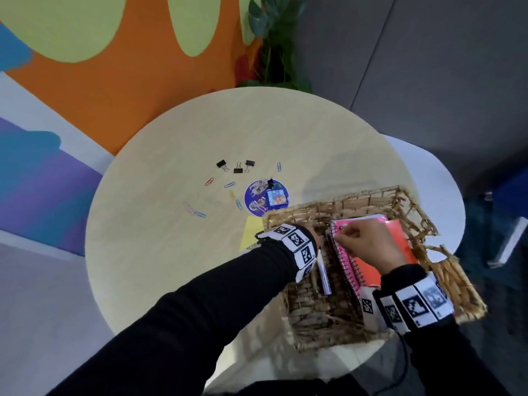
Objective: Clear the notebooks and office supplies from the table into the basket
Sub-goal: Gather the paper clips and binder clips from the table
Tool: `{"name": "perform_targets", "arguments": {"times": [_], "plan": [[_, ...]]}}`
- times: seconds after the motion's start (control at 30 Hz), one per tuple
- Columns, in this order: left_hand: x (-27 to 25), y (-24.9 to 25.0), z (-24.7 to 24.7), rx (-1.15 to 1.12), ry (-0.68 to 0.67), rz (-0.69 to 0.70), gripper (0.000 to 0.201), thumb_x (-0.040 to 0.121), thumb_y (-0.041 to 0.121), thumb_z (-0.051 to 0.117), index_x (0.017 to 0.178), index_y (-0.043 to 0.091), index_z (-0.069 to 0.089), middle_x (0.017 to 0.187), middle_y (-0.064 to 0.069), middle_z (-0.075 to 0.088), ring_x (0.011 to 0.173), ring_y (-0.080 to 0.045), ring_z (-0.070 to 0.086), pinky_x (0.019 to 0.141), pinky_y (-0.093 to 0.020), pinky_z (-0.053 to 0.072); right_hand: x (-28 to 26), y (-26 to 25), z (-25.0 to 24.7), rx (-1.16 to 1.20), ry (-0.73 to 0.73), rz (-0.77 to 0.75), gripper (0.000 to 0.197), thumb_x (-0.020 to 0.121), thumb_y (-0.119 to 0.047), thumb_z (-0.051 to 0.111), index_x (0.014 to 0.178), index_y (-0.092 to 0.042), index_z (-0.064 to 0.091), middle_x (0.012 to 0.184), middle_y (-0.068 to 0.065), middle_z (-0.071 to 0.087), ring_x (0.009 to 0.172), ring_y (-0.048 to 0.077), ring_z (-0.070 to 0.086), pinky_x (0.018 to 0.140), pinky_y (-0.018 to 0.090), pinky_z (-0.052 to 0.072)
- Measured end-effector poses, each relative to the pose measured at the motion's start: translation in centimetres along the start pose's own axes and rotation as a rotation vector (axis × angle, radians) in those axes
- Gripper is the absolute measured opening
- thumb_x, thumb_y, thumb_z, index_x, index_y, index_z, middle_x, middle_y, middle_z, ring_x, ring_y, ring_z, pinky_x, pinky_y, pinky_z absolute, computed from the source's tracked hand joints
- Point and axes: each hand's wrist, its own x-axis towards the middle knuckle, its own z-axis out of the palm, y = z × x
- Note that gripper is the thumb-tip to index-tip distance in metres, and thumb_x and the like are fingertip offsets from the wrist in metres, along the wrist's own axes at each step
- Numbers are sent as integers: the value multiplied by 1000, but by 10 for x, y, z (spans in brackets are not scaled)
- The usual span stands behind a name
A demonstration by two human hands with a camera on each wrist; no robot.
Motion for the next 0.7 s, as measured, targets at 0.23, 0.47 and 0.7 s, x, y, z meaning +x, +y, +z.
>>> {"name": "perform_targets", "arguments": {"times": [0.23,0.47,0.7], "plan": [[-41,-38,-20,-473,266,51,16,87,16,61,88,1,67,78,-6,63,77,-21,58,69,-31,47,-12,-24,-11,234,-10,-62,17,85,-12,65,70,-20,66,63,2,68,60,21,63,67,39,57],[-96,-185,37,-898,718,-243,11,82,14,68,91,8,72,90,-2,71,80,-14,61,78,-20,45,2,-154,25,519,-128,-219,19,84,-5,62,69,-14,66,59,0,59,49,8,58,51,23,52],[-84,-263,106,-987,723,-493,8,79,14,64,85,15,70,94,-3,75,90,-21,67,84,-24,48,69,-227,161,48,-215,-267,17,86,-6,55,94,-6,70,100,13,71,100,29,66,84,28,50]]}}
